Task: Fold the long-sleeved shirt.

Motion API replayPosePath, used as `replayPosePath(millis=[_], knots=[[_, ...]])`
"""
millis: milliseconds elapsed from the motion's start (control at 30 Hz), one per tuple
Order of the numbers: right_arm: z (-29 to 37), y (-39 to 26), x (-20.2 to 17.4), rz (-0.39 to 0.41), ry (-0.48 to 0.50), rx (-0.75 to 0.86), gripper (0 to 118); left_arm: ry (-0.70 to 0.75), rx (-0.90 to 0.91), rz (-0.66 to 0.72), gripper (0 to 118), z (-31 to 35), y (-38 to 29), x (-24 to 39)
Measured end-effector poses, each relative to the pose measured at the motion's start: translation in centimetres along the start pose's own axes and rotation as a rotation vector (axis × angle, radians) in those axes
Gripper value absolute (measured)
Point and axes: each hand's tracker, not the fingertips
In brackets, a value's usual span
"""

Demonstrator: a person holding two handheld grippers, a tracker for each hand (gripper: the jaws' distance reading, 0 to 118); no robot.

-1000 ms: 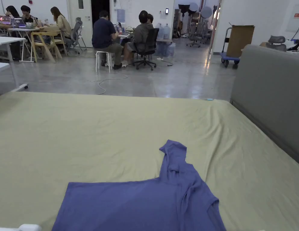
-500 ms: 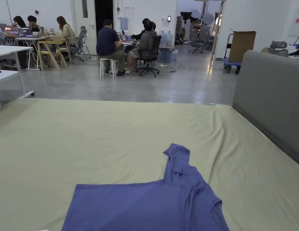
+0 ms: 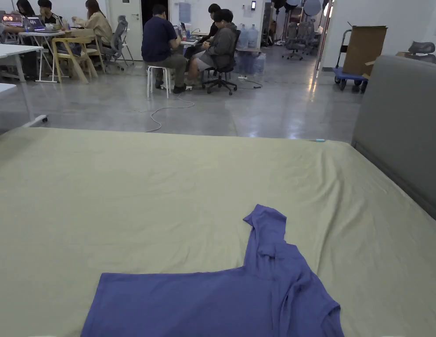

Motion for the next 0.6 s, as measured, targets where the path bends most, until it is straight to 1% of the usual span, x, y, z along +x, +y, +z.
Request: replayPosePath(millis=[33, 133, 167, 200, 233, 267, 300, 333, 367, 433, 467, 500, 533, 600], knots=[[-1.0, 1.2, -0.2, 0.009, 0.011, -0.002, 0, -0.019, -0.002, 0.024, 0, -0.3, 0.6, 0.3], [-2.5, 7.2, -0.5, 0.019, 0.009, 0.047, 0, 0.003, 0.002, 0.001, 0, -1.6, 2.7, 0.4], [-3.3, 10.1, -0.6, 0.013, 0.009, 0.083, 10, 0.001, -0.003, -0.023, 0, -2.0, 3.5, 0.4], [-4.2, 13.3, -0.8, 0.017, -0.003, 0.106, 53, -0.008, -0.015, -0.045, 0, -2.6, 4.3, 0.4], [-4.7, 17.6, -0.5, 0.038, -0.03, 0.131, 94, -0.004, -0.019, -0.05, 0, -3.0, 5.1, 0.3], [-6.3, 20.9, -0.7, 0.055, -0.038, 0.165, 118, -0.001, -0.021, -0.055, 0, -3.8, 5.5, 0.0], [-8.2, 24.7, -0.8, 0.09, -0.04, 0.203, 118, 0.012, -0.022, -0.074, 0, -4.3, 6.3, -0.4], [-9.5, 29.0, -0.3, 0.112, -0.021, 0.255, 118, 0.024, -0.024, -0.089, 0, -4.8, 6.9, -0.5], [-11.6, 33.0, 0.3, 0.107, -0.061, 0.202, 118, 0.039, -0.024, -0.096, 0, -5.2, 7.5, -0.8], [-16.9, 40.1, 1.1, 0.143, -0.202, 0.089, 118, 0.041, -0.032, -0.098, 0, -6.6, 8.4, -1.5], [-19.3, 42.7, 1.7, 0.137, -0.231, 0.051, 118, 0.038, -0.039, -0.094, 0, -7.2, 8.8, -1.8], [-23.2, 44.1, 0.9, 0.135, -0.241, 0.029, 118, 0.031, -0.048, -0.084, 0, -7.8, 9.2, -2.0], [-25.2, 45.9, 1.4, 0.113, -0.245, 0.003, 118, 0.014, -0.063, -0.072, 0, -8.5, 9.4, -2.2], [-28.8, 48.4, 2.3, 0.03, -0.25, -0.005, 118, -0.007, -0.086, -0.05, 0, -10.0, 9.9, -2.7]])
